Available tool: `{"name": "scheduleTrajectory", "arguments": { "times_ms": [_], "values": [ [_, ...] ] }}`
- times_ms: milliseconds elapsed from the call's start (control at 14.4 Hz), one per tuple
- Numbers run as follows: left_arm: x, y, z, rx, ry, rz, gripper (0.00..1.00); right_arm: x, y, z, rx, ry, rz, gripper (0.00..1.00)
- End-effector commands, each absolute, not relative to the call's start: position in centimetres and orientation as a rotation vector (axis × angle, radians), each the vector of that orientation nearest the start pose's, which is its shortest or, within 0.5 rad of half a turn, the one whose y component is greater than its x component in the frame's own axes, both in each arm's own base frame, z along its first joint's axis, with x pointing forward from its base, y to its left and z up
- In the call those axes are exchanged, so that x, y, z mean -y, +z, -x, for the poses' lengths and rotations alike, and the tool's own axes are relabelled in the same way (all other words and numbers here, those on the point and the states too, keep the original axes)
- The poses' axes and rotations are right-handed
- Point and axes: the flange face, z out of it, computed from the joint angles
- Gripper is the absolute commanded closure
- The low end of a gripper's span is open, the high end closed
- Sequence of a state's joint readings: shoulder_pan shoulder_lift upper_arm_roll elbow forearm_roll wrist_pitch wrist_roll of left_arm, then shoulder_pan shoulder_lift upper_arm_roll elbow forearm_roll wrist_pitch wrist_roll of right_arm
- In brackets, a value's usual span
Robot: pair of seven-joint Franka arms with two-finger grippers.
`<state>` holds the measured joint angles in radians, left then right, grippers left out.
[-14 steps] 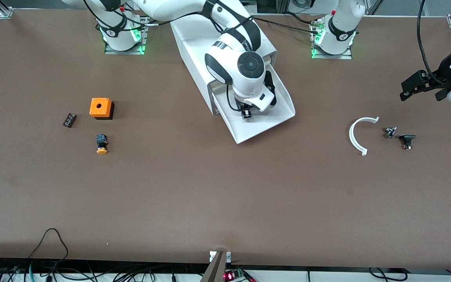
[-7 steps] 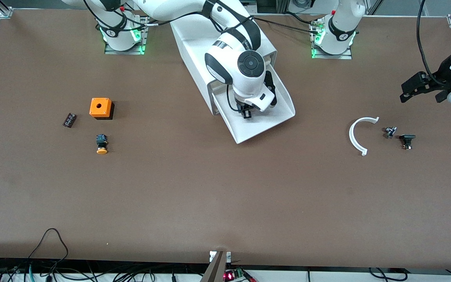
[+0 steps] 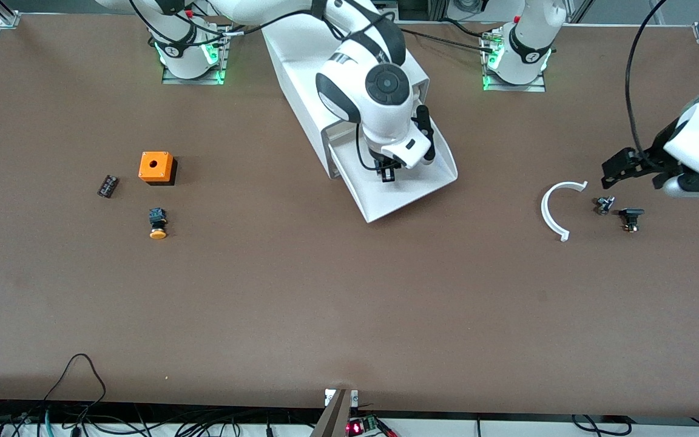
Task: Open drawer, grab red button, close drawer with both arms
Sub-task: 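Lift the red button out while the left gripper pushes the drawer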
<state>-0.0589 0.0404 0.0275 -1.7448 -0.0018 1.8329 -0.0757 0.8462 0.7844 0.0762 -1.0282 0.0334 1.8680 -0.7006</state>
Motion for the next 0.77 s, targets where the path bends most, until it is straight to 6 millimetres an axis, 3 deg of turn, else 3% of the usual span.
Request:
{"name": "scheduleTrajectory", "arguments": {
  "times_ms": [0,209,418,696],
  "values": [
    [5.8,50.8,-59.6,0.17,-0.07,3.131,0.0,-57.7,44.4,-49.6,-2.085,0.192,-2.463,0.76],
    [10.2,45.8,-60.4,0.351,-0.02,3.113,0.0,-53.8,47.8,-52.9,-1.791,0.253,-2.685,0.76],
    [15.9,40.9,-61.0,0.474,0.0,3.094,0.0,-48.8,49.6,-56.2,-1.462,0.278,-2.796,0.76],
    [23.8,34.4,-60.0,0.692,0.011,3.045,0.0,-40.2,48.9,-58.7,-0.918,0.167,-3.002,0.76]
  ]
}}
